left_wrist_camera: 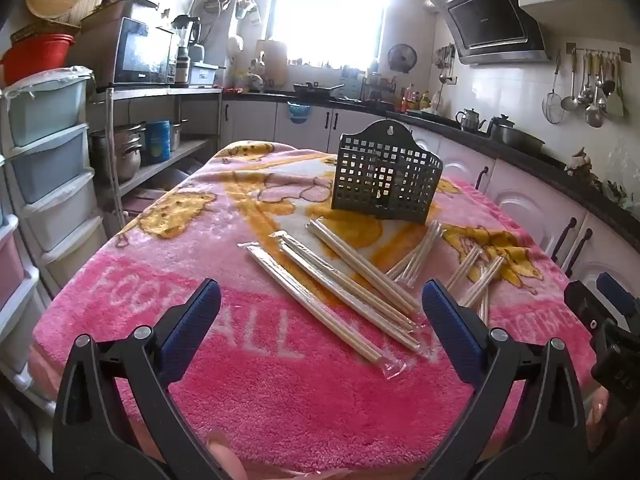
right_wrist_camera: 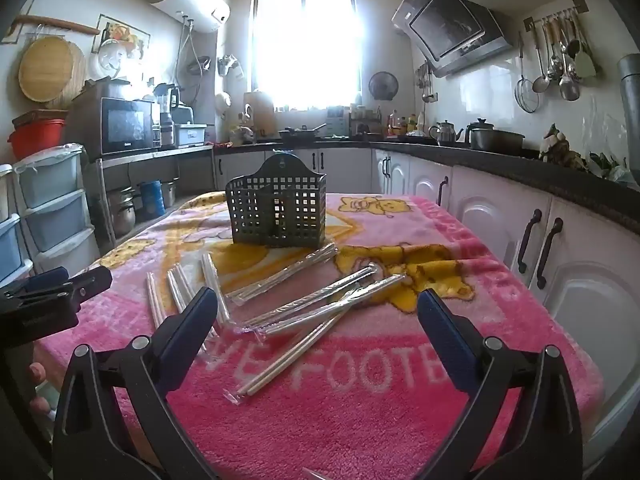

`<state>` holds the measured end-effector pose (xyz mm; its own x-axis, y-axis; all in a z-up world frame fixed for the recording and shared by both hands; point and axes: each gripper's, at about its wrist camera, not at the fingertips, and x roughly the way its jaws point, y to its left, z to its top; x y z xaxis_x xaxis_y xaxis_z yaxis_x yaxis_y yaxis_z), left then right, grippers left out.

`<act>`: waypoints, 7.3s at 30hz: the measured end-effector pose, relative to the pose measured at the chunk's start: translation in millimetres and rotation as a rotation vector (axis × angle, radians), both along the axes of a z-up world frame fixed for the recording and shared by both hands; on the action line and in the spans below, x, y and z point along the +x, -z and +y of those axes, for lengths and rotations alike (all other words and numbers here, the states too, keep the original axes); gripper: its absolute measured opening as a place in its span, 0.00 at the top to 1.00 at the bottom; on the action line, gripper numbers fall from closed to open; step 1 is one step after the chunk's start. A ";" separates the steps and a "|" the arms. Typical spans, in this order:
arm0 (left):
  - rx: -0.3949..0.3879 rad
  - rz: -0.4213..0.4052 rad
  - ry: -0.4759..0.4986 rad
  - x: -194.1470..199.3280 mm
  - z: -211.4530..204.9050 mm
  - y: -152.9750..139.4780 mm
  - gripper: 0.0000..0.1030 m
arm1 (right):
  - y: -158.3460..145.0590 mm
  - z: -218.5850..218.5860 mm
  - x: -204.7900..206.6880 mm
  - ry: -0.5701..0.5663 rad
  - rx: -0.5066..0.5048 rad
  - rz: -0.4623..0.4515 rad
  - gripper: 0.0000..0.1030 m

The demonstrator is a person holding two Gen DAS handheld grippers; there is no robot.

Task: Organize utensils

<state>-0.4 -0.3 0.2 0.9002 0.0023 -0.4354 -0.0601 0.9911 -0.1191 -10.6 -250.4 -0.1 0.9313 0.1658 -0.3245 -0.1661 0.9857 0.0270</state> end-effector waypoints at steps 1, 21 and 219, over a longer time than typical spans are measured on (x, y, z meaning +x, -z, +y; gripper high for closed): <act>0.000 0.001 0.001 0.1 -0.1 0.1 0.10 | -0.1 0.1 -0.2 0.000 -0.002 0.000 0.06; 0.001 0.005 0.007 2.3 -2.5 -1.0 0.10 | 4.6 -1.2 2.9 0.000 0.002 0.012 0.06; -0.234 0.232 0.269 218.0 40.5 -55.3 0.98 | -68.0 14.0 252.1 -0.377 -0.023 0.254 0.99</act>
